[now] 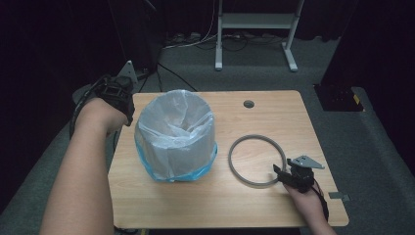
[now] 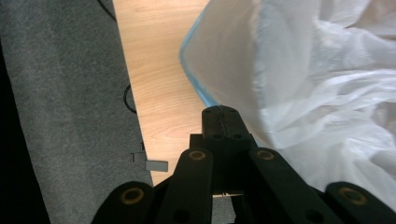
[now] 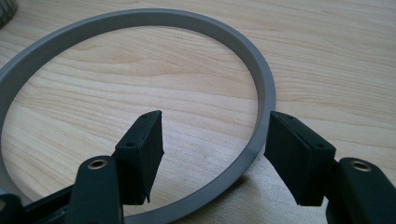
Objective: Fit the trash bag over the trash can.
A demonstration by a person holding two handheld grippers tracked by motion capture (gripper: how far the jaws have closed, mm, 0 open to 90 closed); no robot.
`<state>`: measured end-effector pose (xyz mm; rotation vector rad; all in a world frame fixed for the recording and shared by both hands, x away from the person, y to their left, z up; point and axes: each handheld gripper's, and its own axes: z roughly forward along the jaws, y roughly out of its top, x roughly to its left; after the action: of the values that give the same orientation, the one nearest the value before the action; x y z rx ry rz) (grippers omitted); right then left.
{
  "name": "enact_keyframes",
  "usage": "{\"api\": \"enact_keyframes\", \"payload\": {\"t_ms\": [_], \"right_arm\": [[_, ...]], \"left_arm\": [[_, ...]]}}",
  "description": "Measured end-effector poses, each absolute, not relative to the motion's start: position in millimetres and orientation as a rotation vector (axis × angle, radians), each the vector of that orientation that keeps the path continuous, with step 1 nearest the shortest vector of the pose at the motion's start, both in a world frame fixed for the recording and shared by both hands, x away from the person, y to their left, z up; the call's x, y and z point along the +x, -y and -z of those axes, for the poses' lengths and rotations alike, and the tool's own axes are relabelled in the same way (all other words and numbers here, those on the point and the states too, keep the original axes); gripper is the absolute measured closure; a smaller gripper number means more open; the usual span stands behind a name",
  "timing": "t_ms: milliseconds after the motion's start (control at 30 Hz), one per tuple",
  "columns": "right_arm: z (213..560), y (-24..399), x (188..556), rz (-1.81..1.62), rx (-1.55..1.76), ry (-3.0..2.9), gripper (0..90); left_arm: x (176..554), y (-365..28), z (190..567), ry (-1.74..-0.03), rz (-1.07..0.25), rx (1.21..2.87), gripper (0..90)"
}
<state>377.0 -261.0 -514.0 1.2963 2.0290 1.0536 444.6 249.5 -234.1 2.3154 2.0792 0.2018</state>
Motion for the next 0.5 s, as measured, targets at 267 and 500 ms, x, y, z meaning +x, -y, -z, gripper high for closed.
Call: {"api": "enact_keyframes", "payload": {"t_ms": [267,500], "right_arm": [[513,260,376,-1.054,1.282,-2.03,36.4],[515,257,376,-1.053,1.276,-2.041,36.2]], "left_arm": [[442,-258,252,-2.12,-0.22,2.341,89.7],[436,-267,277,-2.133,-0.186,2.314,89.2]]}}
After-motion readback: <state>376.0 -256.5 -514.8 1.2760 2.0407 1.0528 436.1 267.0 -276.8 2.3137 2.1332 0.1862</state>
